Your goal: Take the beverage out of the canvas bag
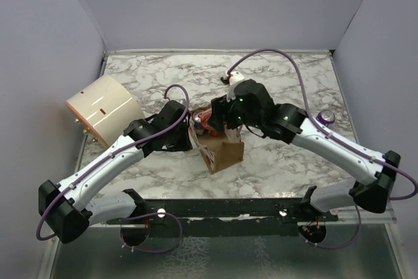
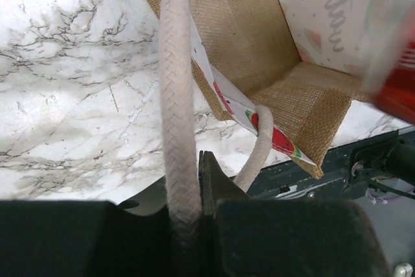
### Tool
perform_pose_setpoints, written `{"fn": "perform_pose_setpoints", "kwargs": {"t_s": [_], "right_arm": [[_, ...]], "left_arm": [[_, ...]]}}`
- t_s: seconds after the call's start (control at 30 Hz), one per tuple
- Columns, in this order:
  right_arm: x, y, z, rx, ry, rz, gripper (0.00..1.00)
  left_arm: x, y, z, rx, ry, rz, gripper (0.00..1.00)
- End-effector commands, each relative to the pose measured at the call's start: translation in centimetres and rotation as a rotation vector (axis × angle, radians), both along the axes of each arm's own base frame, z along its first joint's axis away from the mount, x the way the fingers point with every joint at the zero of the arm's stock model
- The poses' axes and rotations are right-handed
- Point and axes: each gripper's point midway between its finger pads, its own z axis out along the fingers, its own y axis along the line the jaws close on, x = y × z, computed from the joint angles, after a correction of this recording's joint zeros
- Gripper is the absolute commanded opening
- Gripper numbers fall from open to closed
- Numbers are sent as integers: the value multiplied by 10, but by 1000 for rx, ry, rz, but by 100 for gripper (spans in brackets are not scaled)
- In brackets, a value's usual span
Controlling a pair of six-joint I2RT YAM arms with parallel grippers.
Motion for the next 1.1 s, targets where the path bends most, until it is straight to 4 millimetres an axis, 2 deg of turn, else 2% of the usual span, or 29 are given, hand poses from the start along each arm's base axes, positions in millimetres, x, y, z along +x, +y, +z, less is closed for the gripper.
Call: {"fn": "perform_pose_setpoints", "kwargs": {"t_s": [0.0,0.13,0.23,0.43,0.67,0.73,0.9,0.97,1.07], "right_arm": [[3,-4,116,280,-341,33,2],[9,-29,159,317,-506,-38,2],[18,-47,179,298,-593,-111,2],[34,-72,199,233,-705,-236,2],[67,-149,219,70,-882,-747,2],[73,-163,224,-18,-940,-834,2],[107,-175,209,-211,-936,-896,2],[128,-174,192,-229,-867,-856,2],[164,-171,147,-227,-667,-767,2]], "left_arm": [[-1,-2,2,-4,1,-25,10],[-1,1,1,8,2,-29,10],[-1,1,1,12,1,-31,10],[4,-2,4,14,-6,-30,10],[9,-3,5,23,-15,-27,10],[10,-4,5,26,-14,-28,10],[15,-6,6,35,-16,-31,10],[16,-7,6,36,-16,-31,10],[17,-8,6,38,-13,-30,10]]}}
